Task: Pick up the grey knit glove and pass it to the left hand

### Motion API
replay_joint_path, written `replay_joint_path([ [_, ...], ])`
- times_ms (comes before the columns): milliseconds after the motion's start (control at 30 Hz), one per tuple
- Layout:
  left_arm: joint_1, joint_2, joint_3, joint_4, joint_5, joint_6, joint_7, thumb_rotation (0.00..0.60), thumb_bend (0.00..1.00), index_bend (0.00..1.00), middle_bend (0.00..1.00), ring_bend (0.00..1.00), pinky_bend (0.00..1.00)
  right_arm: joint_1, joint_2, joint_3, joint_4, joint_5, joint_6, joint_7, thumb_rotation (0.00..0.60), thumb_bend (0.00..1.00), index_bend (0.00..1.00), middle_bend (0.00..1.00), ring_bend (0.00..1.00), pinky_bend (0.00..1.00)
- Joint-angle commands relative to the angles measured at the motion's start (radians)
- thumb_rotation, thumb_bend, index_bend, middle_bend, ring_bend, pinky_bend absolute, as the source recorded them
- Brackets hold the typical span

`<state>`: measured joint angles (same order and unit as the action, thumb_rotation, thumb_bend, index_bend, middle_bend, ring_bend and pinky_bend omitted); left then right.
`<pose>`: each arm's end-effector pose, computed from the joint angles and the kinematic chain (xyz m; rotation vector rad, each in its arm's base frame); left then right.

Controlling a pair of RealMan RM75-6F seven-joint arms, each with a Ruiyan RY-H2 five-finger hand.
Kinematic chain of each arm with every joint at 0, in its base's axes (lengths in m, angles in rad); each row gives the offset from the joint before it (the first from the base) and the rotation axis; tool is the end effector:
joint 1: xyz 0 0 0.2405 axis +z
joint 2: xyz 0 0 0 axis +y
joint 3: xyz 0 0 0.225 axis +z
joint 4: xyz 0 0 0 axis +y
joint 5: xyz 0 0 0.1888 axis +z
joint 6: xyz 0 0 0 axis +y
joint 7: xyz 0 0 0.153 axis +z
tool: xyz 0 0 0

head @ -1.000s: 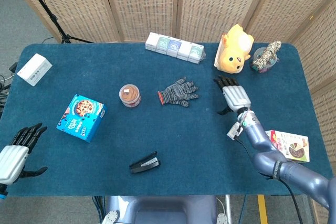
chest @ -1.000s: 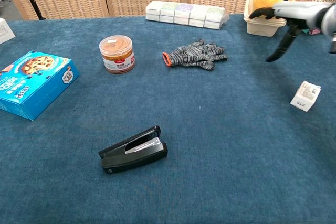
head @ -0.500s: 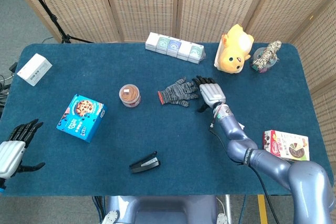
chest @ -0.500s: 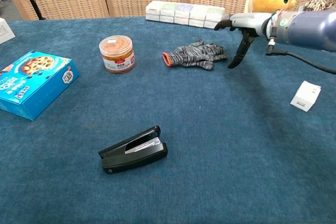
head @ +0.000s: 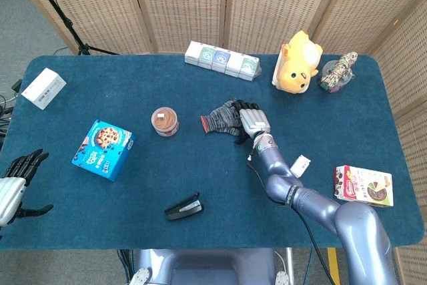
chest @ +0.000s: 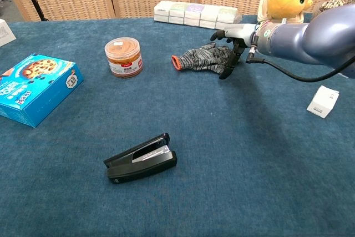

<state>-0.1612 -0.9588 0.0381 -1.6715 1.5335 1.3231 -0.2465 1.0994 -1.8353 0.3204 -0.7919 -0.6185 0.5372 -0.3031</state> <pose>-0.2766 0.1863 0.1706 -1.5034 -1.1511 -0.8941 -0.1084 -0.4346 -0.0429 1.6914 -1.2606 0.7539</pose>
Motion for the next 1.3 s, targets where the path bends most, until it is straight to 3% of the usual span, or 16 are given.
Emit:
replay_joint_path([
  [33,0.001,0.003,-0.001,0.004,0.0,0.001,-0.012,0.6,0.02,0.0,0.0,0.0,0.0,0.016,-0.032,0.007,0.048,0.005,-0.003,0.006,0.6,0.0,0.08,0.01,0.0,0.04],
  [233,-0.002,0.004,-0.003,0.007,-0.003,-0.003,-0.021,0.6,0.02,0.0,0.0,0.0,0.0,0.021,-0.062,0.017,0.098,-0.014,-0.014,0.03,0.6,0.02,0.14,0.11,0.02,0.17],
  [500,0.003,0.005,-0.004,0.007,-0.005,0.003,-0.027,0.6,0.02,0.0,0.0,0.0,0.0,0.04,-0.107,0.037,0.16,-0.039,-0.019,0.049,0.6,0.17,0.26,0.23,0.15,0.27],
  [833,0.005,0.008,-0.004,0.01,-0.002,0.006,-0.041,0.6,0.02,0.0,0.0,0.0,0.0,0.048,-0.17,0.047,0.229,-0.091,0.014,0.063,0.6,0.23,0.49,0.48,0.39,0.51],
  [1300,0.007,0.007,-0.003,0.009,0.001,0.008,-0.039,0.6,0.02,0.0,0.0,0.0,0.0,0.004,-0.175,0.057,0.216,-0.246,0.076,0.2,0.6,0.4,0.58,0.57,0.48,0.59],
])
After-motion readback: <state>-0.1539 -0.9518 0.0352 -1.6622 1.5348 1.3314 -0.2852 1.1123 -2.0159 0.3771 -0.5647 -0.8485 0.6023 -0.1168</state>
